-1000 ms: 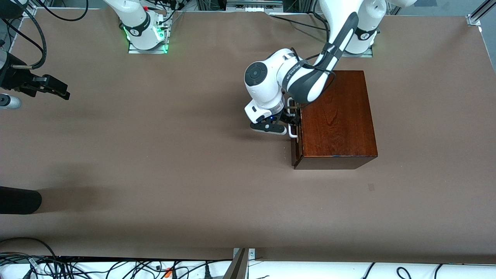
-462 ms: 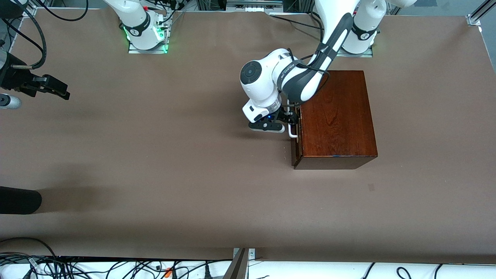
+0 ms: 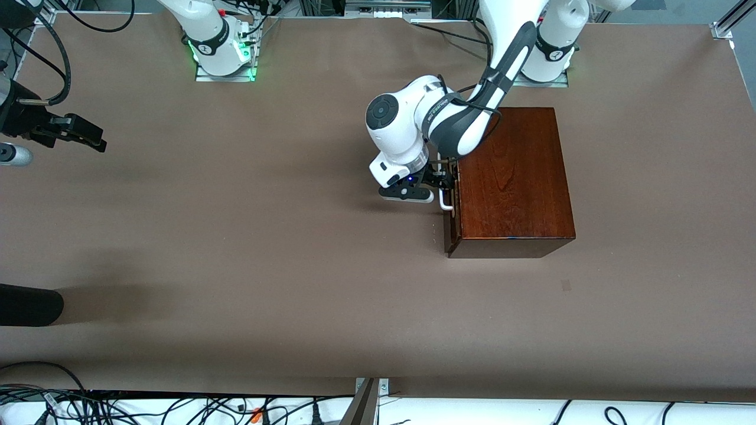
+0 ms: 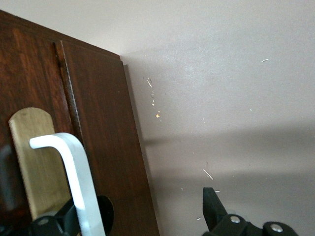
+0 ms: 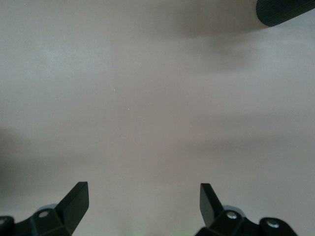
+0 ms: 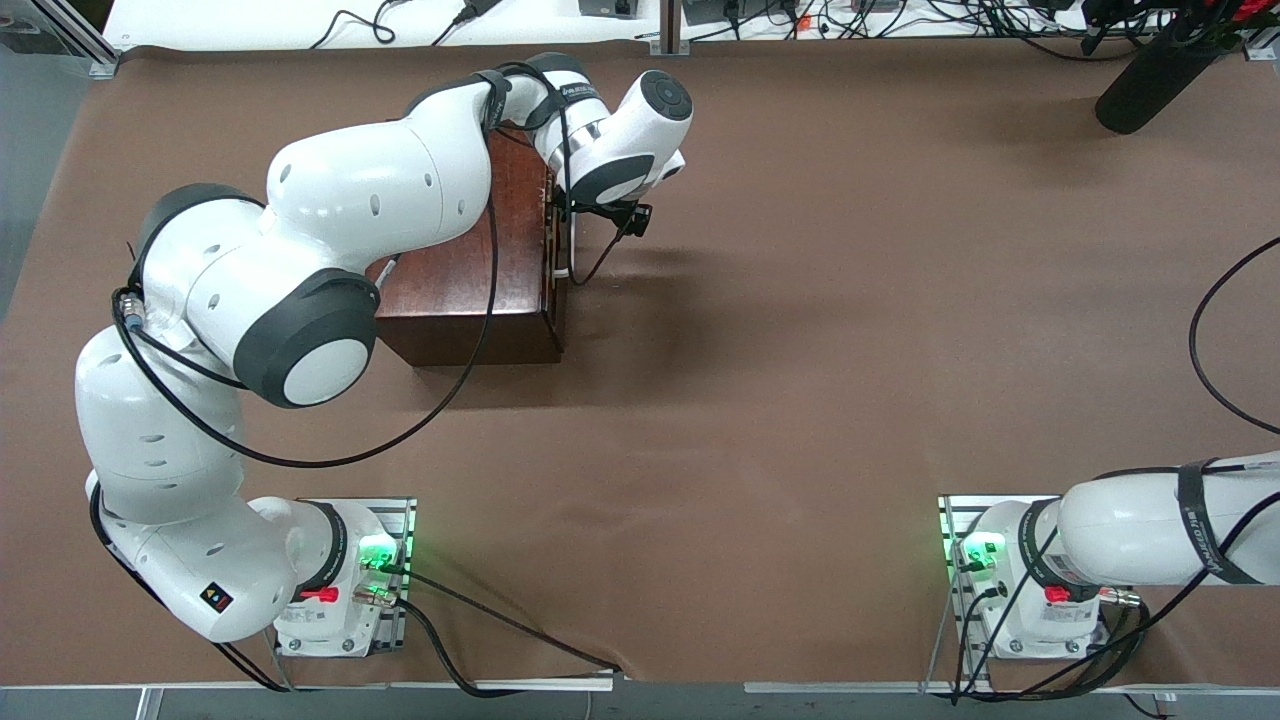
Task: Open drawer, take yellow block, close drawer
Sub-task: 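Pull the drawer handle outward with the left gripper, opening the drawer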
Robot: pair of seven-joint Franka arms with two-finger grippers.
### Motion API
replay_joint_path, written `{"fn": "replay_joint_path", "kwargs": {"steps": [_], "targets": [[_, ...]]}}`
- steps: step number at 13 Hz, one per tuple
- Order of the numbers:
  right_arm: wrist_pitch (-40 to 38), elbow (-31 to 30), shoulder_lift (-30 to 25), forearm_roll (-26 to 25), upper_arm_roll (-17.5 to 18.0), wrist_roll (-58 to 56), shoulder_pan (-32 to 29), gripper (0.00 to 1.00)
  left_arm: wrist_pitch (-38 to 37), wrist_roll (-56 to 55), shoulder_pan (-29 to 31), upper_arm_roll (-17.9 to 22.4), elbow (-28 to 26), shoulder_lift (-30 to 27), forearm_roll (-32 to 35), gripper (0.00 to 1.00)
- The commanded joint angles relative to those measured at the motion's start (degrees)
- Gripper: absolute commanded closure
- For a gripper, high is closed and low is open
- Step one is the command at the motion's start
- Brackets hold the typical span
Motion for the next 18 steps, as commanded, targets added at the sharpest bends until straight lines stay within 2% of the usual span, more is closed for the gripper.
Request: {"fn": "replay_joint_path", "kwargs": {"steps": [1, 9, 14, 18], "targets": [[-0.2, 0.7, 0.1, -0.2, 0.8, -0.9, -1.0, 0.00, 1.7, -0.9, -0.8, 0.3, 1.9, 1.9, 0.9, 0.00], [-0.2, 0.7, 0.1, -0.2, 0.8, -0.9, -1.0, 0.00, 2.0, -3.1, -2.0, 0.1, 4.8, 4.5, 0.5, 0.00], [-0.2, 0.7, 0.1, -0.2, 0.8, -0.9, -1.0, 0.00, 6.5, -4.3, -3.3, 0.1, 5.1, 4.9, -1.7, 0.00], [-0.2, 0.7, 0.1, -0.2, 0.8, -0.9, -1.0, 0.00, 6.5, -4.2, -4.8, 0.1, 9.4, 6.2, -4.7, 0.00]]}}
